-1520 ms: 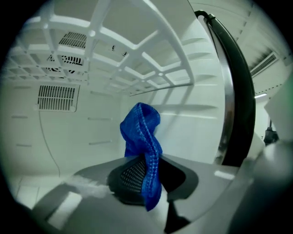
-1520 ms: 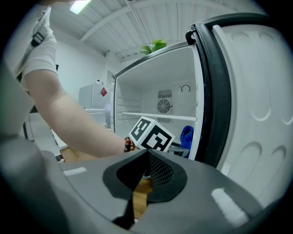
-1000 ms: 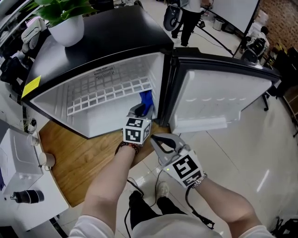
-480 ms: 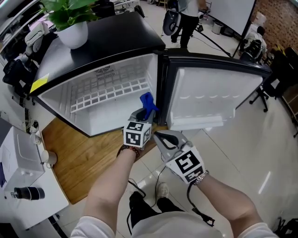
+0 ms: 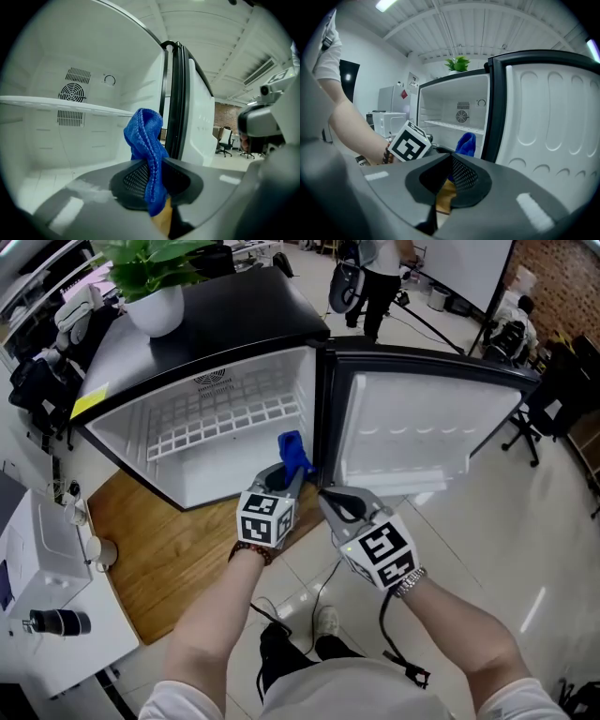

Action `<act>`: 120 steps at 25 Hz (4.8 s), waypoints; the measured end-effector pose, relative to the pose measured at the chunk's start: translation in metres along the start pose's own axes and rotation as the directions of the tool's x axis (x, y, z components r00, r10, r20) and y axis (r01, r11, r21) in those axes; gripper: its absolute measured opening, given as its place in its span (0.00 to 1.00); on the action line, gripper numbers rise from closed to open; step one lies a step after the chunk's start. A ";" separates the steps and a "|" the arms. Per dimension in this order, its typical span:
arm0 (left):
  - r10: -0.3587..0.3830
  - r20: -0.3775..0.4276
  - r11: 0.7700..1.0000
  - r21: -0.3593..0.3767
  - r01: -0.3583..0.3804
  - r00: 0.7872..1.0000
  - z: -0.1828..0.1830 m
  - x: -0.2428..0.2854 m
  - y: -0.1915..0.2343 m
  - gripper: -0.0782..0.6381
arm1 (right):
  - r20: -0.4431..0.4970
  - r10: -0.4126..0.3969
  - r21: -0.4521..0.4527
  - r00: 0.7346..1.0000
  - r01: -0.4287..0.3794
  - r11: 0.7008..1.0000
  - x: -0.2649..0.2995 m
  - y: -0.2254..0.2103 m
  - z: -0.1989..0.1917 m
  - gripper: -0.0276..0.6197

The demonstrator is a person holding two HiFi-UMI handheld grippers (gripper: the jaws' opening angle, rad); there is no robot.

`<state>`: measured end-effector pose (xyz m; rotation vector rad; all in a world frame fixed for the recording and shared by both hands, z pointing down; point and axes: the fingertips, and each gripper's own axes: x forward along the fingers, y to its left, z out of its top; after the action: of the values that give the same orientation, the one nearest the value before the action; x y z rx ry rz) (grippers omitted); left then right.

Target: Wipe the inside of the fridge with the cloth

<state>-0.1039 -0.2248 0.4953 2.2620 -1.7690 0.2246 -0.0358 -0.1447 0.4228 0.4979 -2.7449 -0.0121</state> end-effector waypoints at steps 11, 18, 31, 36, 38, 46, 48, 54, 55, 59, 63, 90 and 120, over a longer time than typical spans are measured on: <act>-0.132 0.038 0.988 0.084 0.128 0.991 0.023 -0.059 -0.044 0.20 | -0.012 0.083 0.145 0.996 -0.081 0.986 0.000 -0.027 0.006 0.24; -0.263 0.074 0.962 0.098 0.255 0.962 0.045 -0.090 -0.076 0.20 | 0.025 0.288 0.248 0.957 -0.285 0.926 -0.004 -0.019 0.016 0.40; -0.424 0.098 0.902 0.138 0.409 0.901 0.076 -0.123 -0.114 0.20 | 0.182 0.598 0.424 0.781 -0.611 0.669 -0.027 0.007 0.043 0.47; -0.435 0.082 0.893 0.164 0.419 0.896 0.078 -0.121 -0.122 0.20 | 0.209 0.626 0.403 0.751 -0.649 0.645 -0.033 0.018 0.053 0.42; -0.429 0.078 0.895 0.176 0.411 0.900 0.078 -0.118 -0.122 0.21 | 0.206 0.615 0.388 0.761 -0.640 0.663 -0.034 0.017 0.055 0.34; -0.361 0.054 0.915 0.211 0.343 0.931 0.077 -0.103 -0.117 0.24 | 0.139 0.506 0.297 0.851 -0.523 0.799 -0.036 0.001 0.050 0.19; -0.344 0.052 0.922 0.205 0.328 0.937 0.077 -0.098 -0.115 0.28 | 0.138 0.452 0.279 0.881 -0.472 0.836 -0.037 -0.009 0.052 0.17; -0.252 0.042 0.958 0.150 0.243 0.967 0.069 -0.080 -0.096 0.37 | 0.181 0.210 0.239 0.961 -0.250 0.938 -0.055 -0.058 0.071 0.16; -0.234 0.033 0.963 0.143 0.227 0.972 0.066 -0.075 -0.094 0.37 | 0.191 0.173 0.233 0.966 -0.216 0.948 -0.059 -0.066 0.076 0.16; -0.177 -0.013 0.978 0.108 0.177 0.984 0.050 -0.051 -0.094 0.37 | 0.226 0.051 0.204 0.973 -0.099 0.974 -0.072 -0.086 0.098 0.16; -0.119 -0.056 0.990 0.075 0.123 0.991 0.039 -0.026 -0.097 0.37 | 0.241 -0.047 0.158 0.969 0.008 0.987 -0.080 -0.099 0.118 0.16; 0.082 -0.273 0.985 -0.123 -0.119 0.958 -0.016 0.053 -0.086 0.30 | 0.179 -0.369 0.147 0.912 0.346 0.927 -0.062 -0.117 0.152 0.16; 0.079 -0.266 0.989 -0.103 -0.109 0.961 -0.012 0.051 -0.085 0.28 | 0.142 -0.601 0.163 0.787 0.580 0.798 -0.148 -0.217 0.110 0.15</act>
<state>-0.0083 -0.2498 0.5118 1.9679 -1.7046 0.4072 0.1299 -0.3036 0.2544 1.4441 -2.6456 -0.0648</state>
